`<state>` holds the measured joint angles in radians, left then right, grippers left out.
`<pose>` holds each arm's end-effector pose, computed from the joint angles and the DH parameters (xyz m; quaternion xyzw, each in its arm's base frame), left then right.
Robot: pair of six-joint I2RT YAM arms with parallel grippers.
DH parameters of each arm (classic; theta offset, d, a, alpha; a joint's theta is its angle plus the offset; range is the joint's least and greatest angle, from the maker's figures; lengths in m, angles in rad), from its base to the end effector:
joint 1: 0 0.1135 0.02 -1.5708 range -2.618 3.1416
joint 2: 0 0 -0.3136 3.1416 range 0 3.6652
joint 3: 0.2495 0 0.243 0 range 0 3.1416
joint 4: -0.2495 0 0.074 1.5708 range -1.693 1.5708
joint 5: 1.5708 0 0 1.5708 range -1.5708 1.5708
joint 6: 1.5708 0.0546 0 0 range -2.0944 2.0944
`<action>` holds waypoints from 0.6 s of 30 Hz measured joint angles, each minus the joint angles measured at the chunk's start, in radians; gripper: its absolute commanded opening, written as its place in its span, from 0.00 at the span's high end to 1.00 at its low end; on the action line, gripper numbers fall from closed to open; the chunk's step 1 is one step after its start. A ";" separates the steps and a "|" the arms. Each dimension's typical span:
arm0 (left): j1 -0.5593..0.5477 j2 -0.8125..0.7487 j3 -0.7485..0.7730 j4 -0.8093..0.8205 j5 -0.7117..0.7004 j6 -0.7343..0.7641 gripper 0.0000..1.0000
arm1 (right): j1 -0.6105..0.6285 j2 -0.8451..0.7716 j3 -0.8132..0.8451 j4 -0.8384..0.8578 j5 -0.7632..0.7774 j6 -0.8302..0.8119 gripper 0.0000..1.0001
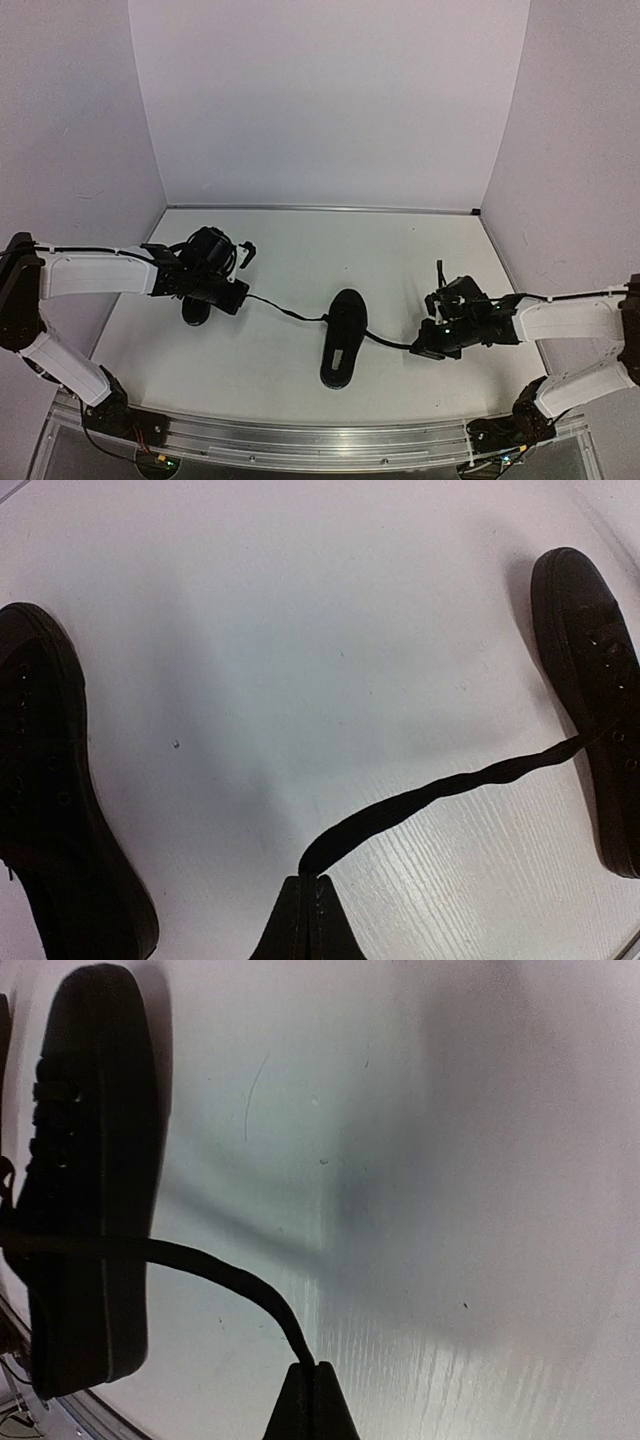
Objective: Tie the shoes
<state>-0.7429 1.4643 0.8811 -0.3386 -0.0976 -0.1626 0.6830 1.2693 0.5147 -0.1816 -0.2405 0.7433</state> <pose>0.2200 -0.1948 0.2435 0.2559 0.9116 -0.0977 0.3066 0.1584 0.1457 0.1931 -0.0090 0.9439 0.2888 0.1597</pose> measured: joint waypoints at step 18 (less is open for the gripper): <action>0.000 -0.001 -0.019 0.041 0.051 -0.067 1.00 | 0.045 0.455 0.259 0.320 -0.203 -0.080 1.00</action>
<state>-0.7429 1.4635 0.8623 -0.2976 -0.0465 -0.2291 0.7284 1.7245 0.7742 0.1385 -0.4437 0.6633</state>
